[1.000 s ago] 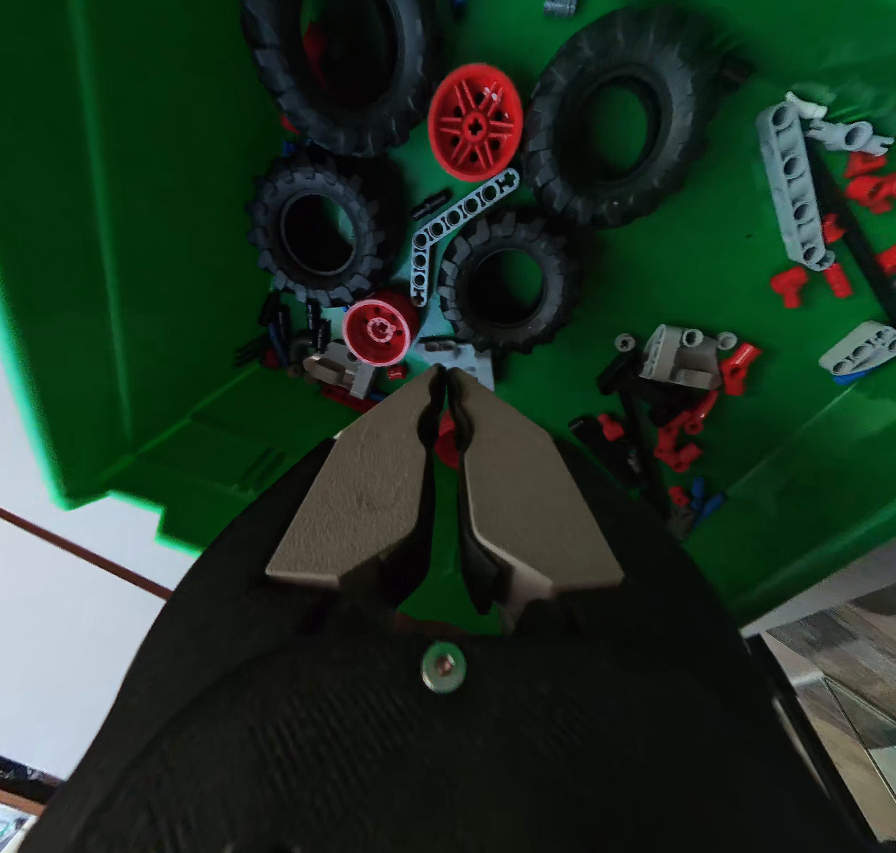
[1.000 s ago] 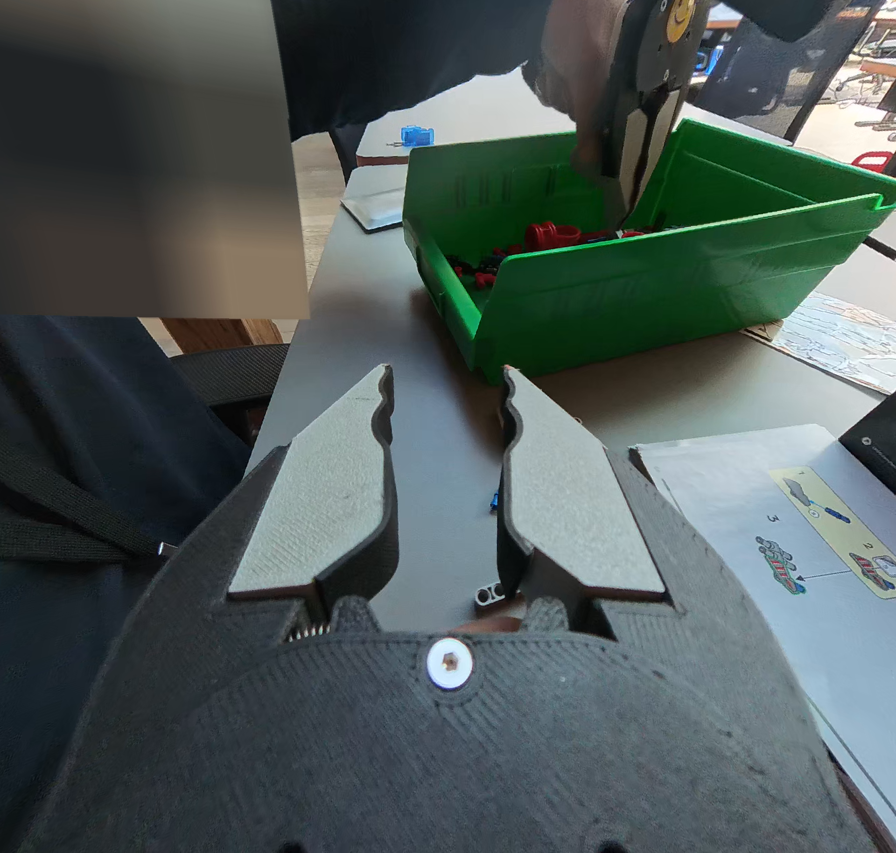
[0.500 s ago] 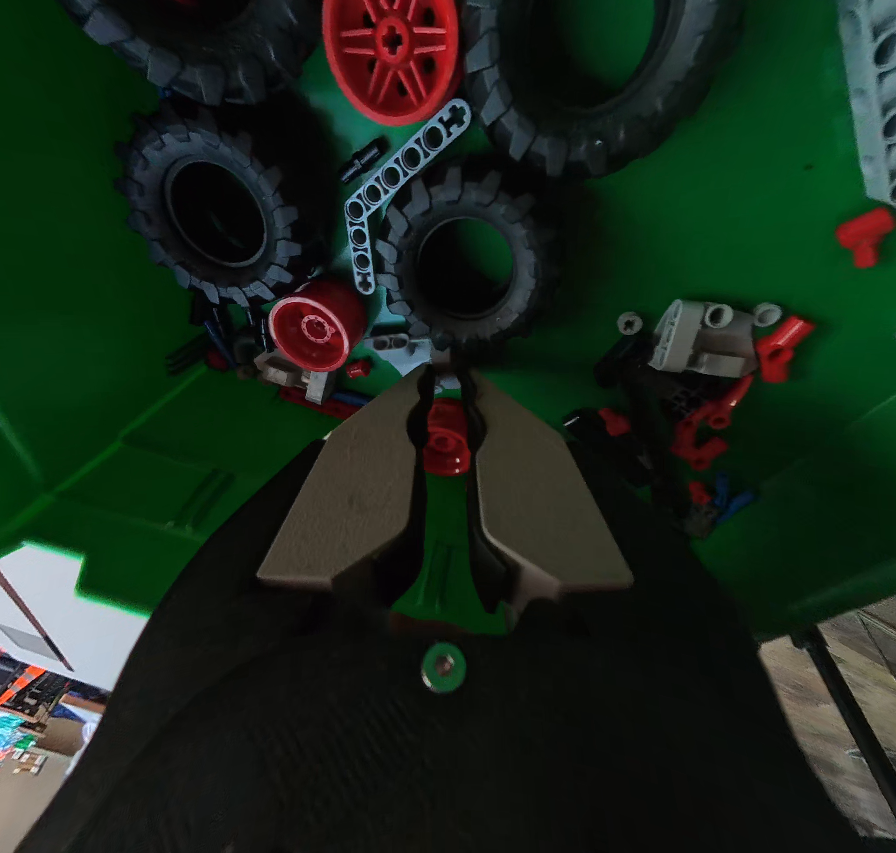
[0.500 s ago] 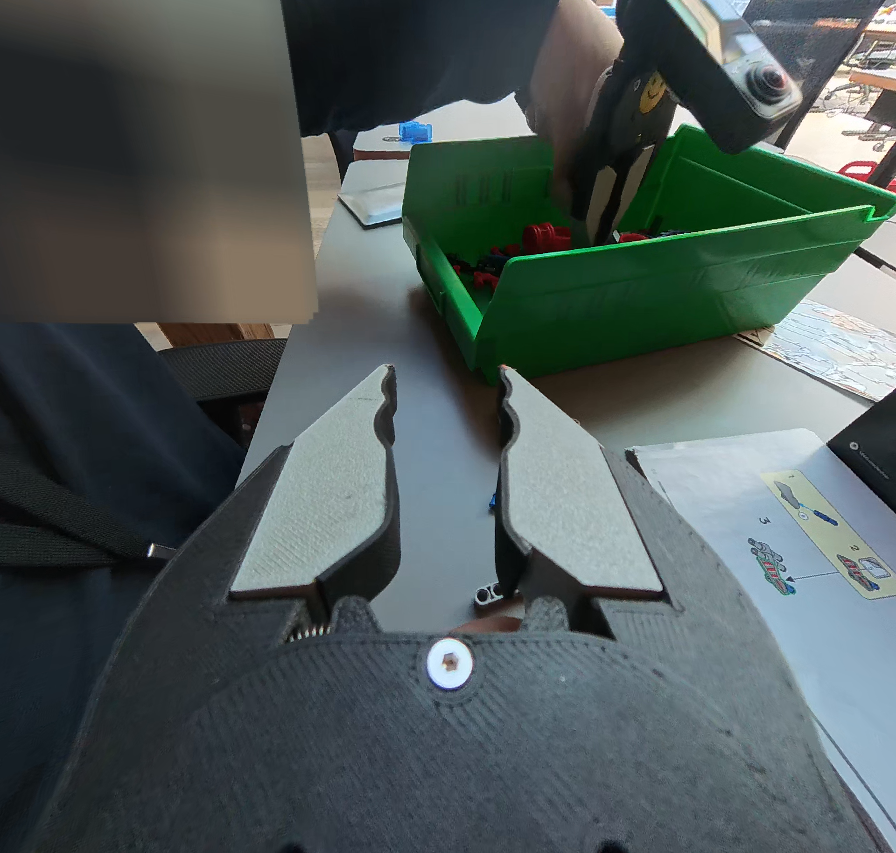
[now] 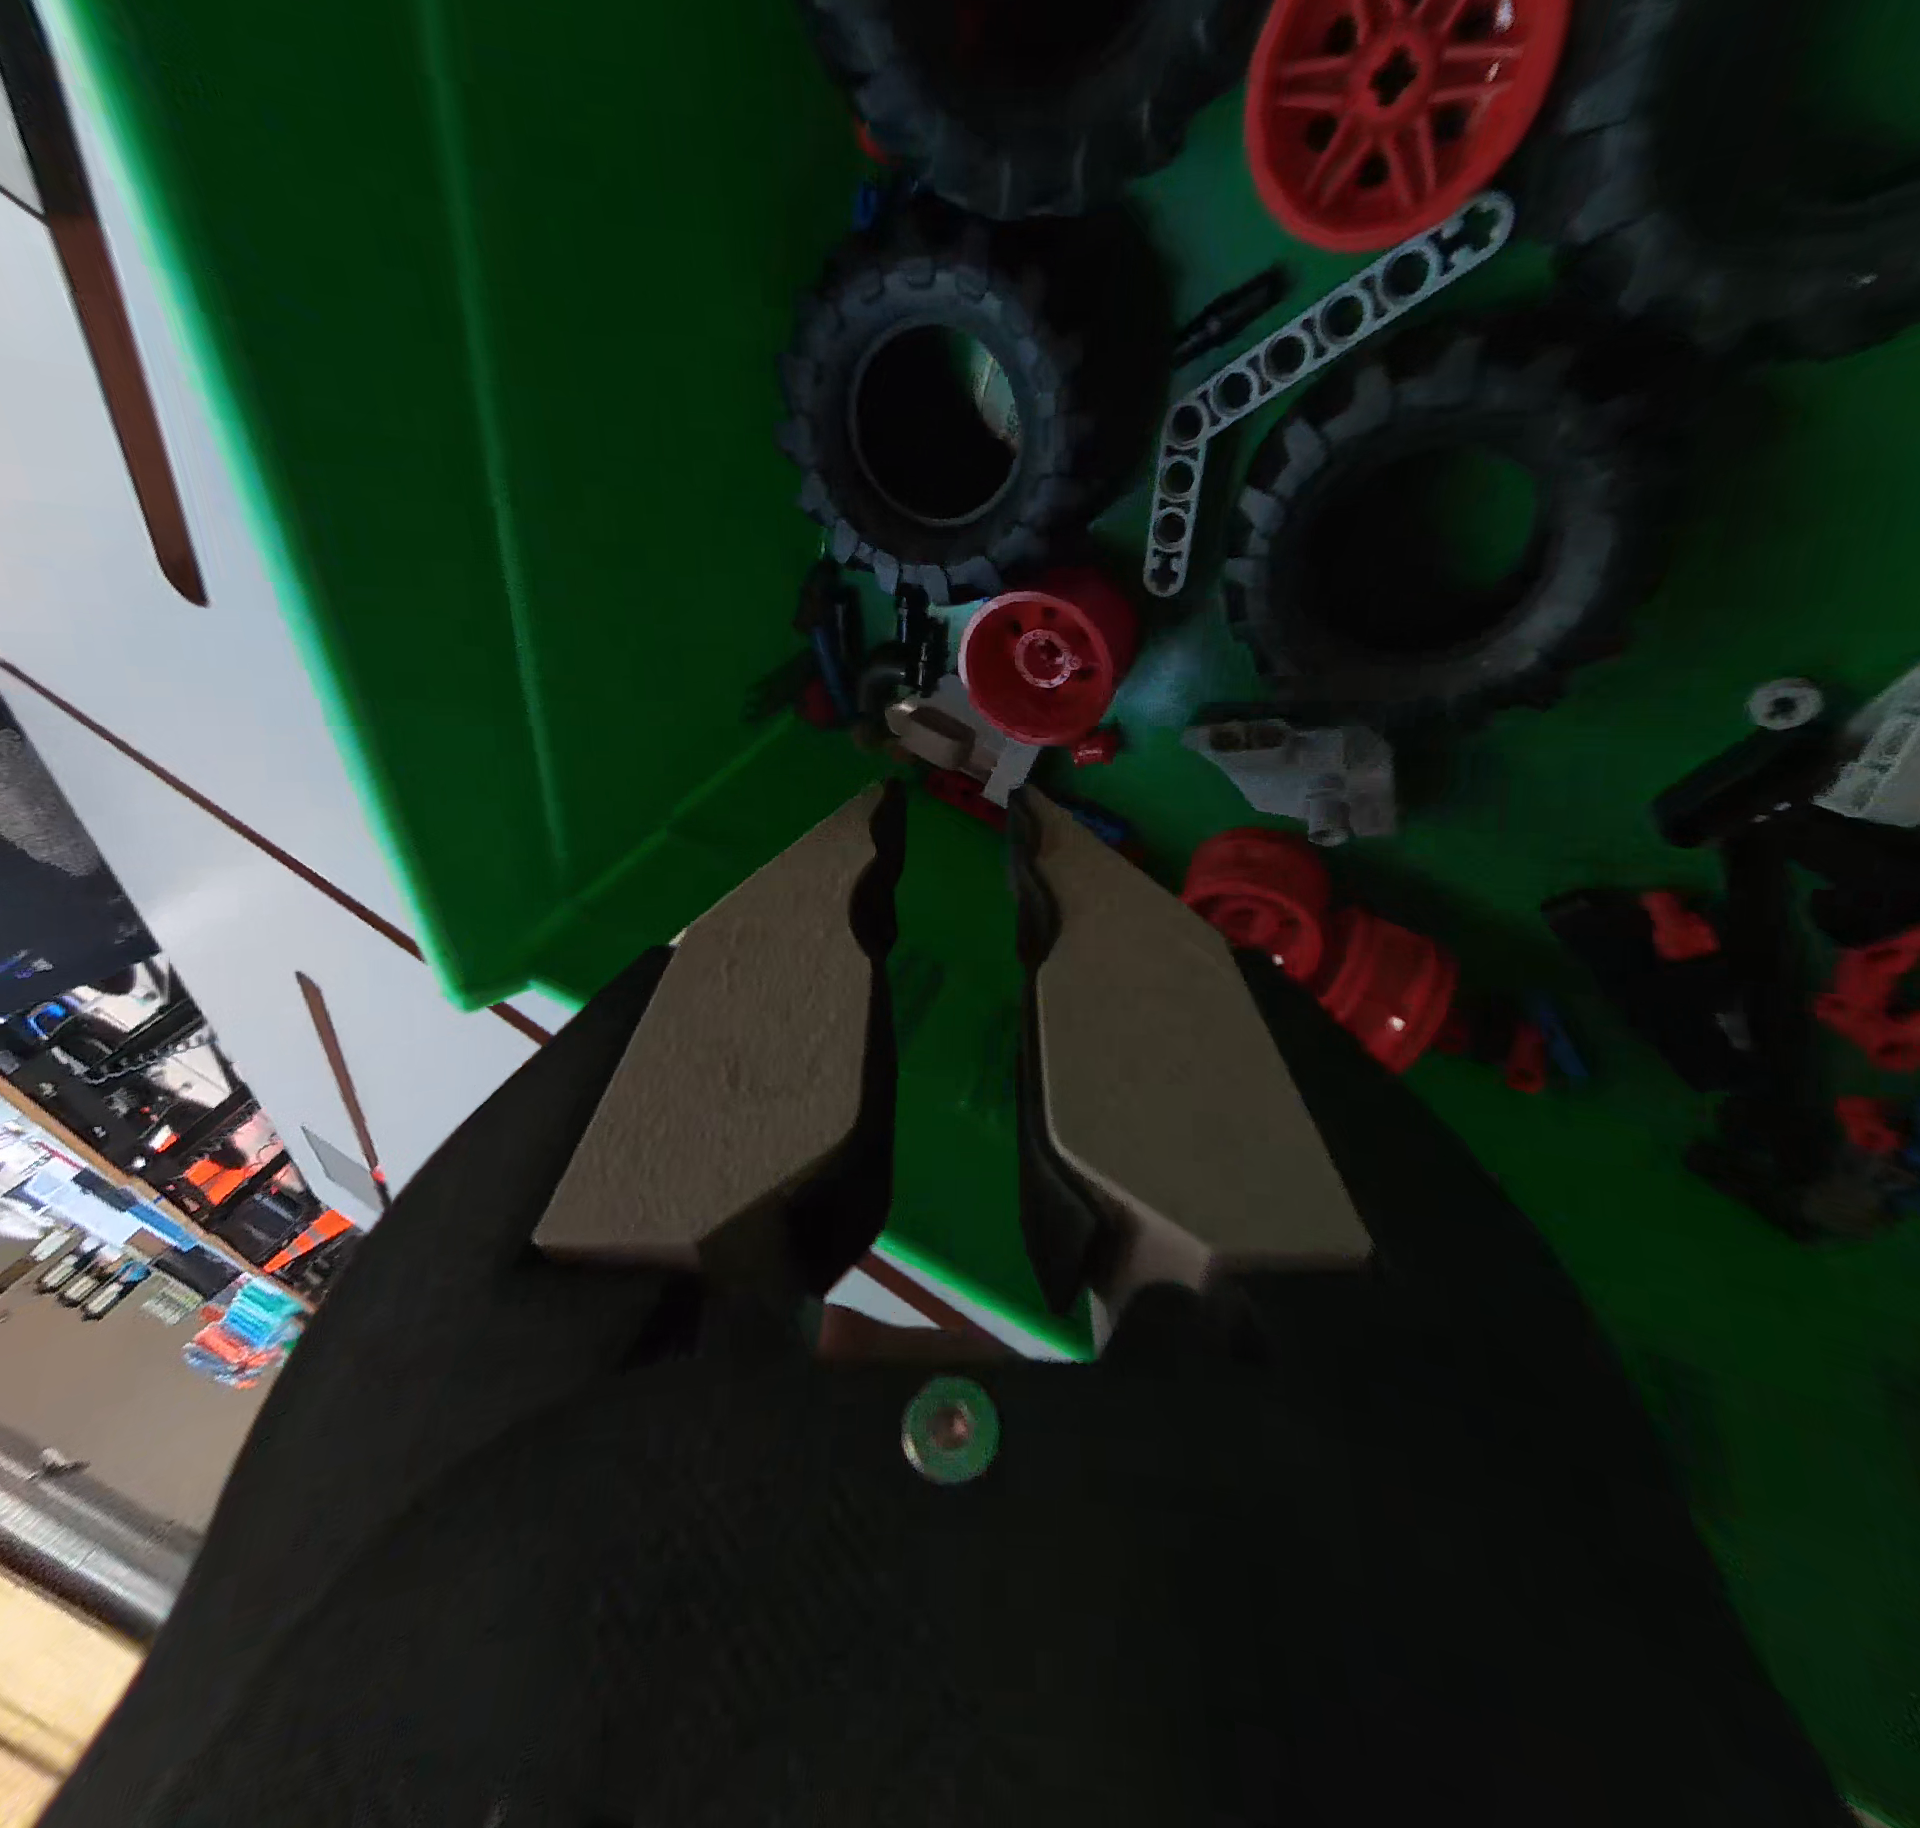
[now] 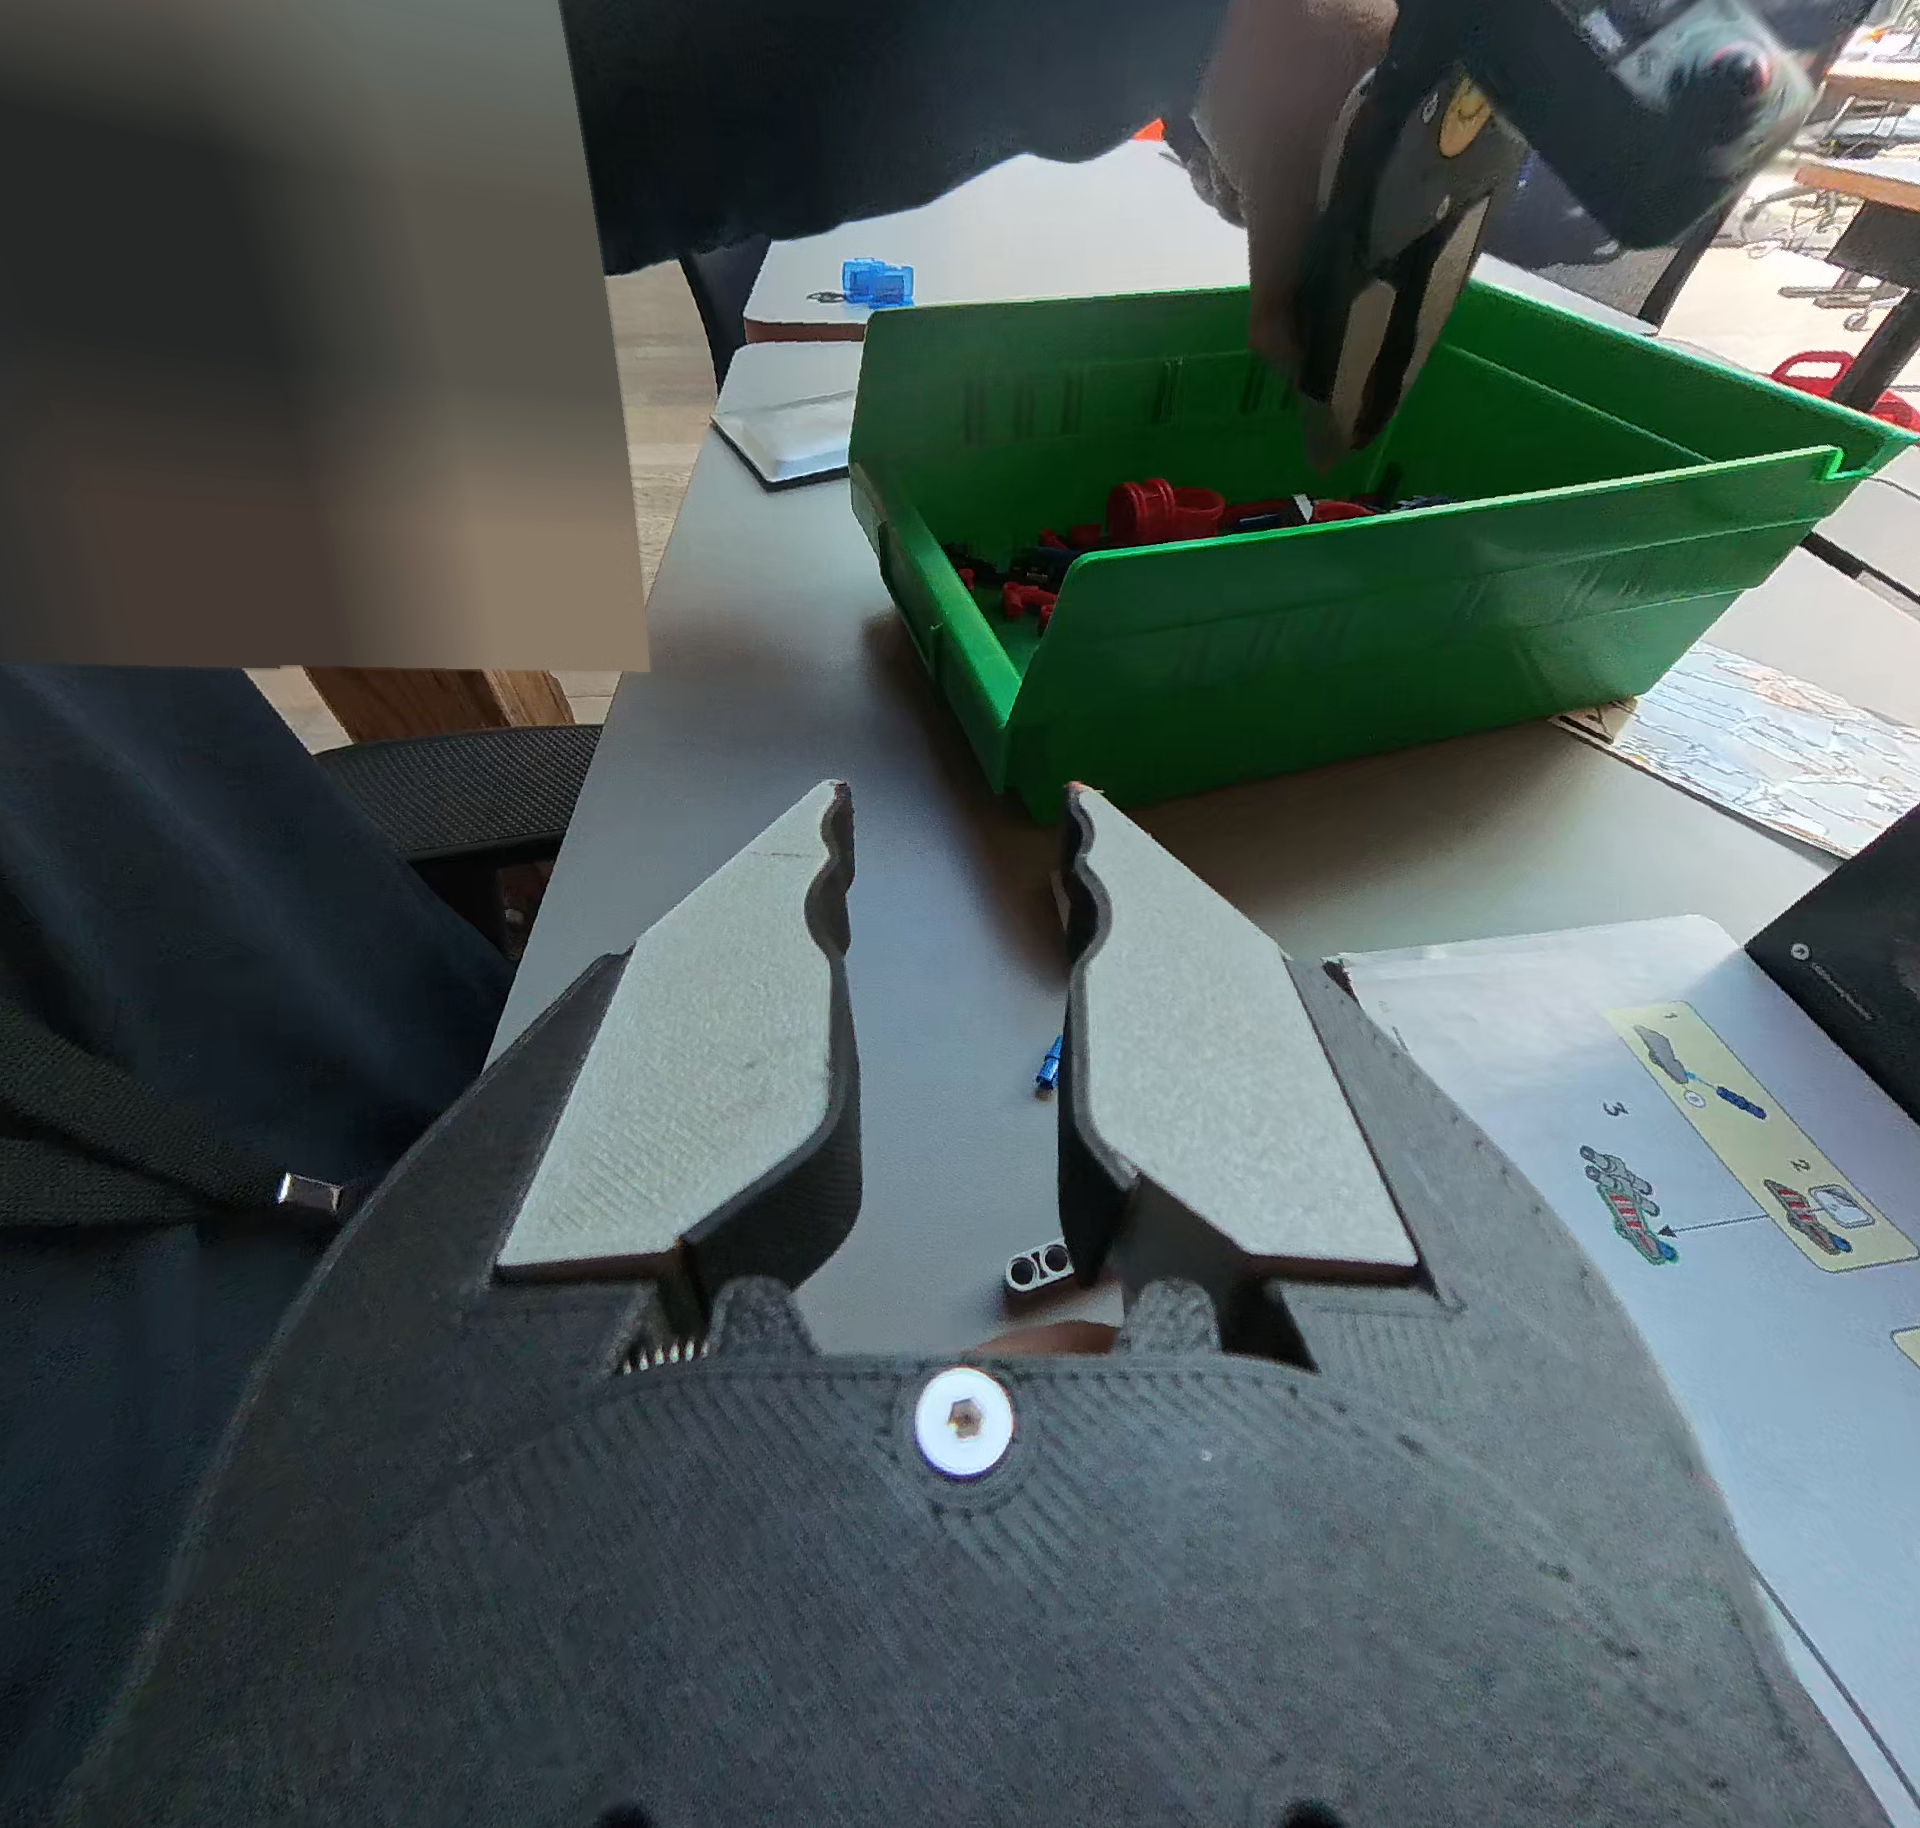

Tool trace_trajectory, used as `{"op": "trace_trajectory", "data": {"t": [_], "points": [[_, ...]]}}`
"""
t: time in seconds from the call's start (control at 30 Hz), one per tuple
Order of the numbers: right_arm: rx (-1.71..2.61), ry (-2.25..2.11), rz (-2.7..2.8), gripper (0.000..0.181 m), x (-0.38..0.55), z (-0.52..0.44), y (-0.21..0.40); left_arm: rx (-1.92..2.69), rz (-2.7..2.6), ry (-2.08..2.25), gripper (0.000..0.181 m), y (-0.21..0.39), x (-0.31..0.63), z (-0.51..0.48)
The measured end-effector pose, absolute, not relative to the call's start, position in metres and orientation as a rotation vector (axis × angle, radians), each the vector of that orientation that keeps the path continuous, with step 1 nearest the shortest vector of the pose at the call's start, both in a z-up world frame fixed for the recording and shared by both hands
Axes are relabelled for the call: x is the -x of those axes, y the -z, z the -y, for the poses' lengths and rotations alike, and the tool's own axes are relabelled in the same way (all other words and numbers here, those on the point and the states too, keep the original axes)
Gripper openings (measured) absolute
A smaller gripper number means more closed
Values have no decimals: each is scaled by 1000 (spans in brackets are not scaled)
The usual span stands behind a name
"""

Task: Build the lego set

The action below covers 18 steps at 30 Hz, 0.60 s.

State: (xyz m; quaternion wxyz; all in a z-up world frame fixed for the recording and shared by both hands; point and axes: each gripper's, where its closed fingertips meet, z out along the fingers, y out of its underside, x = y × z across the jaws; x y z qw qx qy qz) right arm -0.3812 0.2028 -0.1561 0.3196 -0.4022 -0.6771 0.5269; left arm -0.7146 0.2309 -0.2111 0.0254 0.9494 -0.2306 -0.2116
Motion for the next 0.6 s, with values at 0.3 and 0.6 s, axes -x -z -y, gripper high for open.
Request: {"op": "trace_trajectory", "data": {"t": [0.3,0.6], "points": [[1048,-1374,1765,36,379,-206,152,-2833,714,580,9,233,721,-229],[1023,-1376,1754,36,375,-204,146,-2779,708,526,14,241,716,-217]]}}
